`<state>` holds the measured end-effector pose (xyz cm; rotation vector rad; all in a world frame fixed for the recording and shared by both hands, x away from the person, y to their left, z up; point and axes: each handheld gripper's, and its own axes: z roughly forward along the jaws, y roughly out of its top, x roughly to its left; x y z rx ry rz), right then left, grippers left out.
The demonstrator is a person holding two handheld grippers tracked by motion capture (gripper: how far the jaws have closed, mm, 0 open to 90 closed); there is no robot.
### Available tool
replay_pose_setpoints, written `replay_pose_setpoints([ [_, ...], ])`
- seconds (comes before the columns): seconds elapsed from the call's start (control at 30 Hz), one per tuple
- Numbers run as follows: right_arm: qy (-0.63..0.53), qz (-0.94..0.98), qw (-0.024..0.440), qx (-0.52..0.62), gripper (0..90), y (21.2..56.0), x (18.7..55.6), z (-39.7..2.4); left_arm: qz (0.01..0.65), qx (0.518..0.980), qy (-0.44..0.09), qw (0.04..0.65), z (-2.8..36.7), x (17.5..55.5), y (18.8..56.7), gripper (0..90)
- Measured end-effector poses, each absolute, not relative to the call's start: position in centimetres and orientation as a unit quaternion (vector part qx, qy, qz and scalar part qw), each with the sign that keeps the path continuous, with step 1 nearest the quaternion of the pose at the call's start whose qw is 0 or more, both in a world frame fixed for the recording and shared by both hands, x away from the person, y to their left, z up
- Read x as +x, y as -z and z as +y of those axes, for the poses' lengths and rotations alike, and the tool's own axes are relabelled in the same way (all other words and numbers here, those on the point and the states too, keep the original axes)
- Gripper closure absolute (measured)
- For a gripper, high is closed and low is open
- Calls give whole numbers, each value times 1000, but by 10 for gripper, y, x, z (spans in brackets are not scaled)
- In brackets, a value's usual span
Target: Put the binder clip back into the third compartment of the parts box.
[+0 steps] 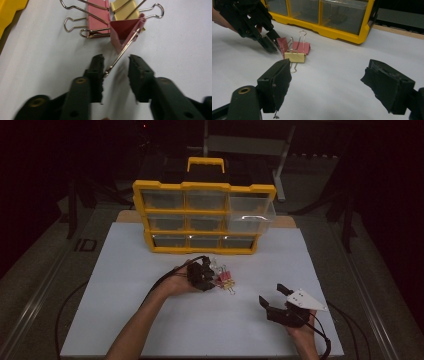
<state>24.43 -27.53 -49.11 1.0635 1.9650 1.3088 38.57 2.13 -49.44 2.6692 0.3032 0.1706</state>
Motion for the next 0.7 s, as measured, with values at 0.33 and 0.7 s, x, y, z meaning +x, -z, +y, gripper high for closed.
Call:
replay_pose_setpoints([
  [0.33, -484, 732, 274, 394, 194, 491, 244, -275, 99, 970, -46, 220, 22, 383, 494, 890],
  [0.7, -484, 732, 274, 392, 194, 492, 244, -274, 102, 968, -45, 225, 31, 381, 488, 892],
])
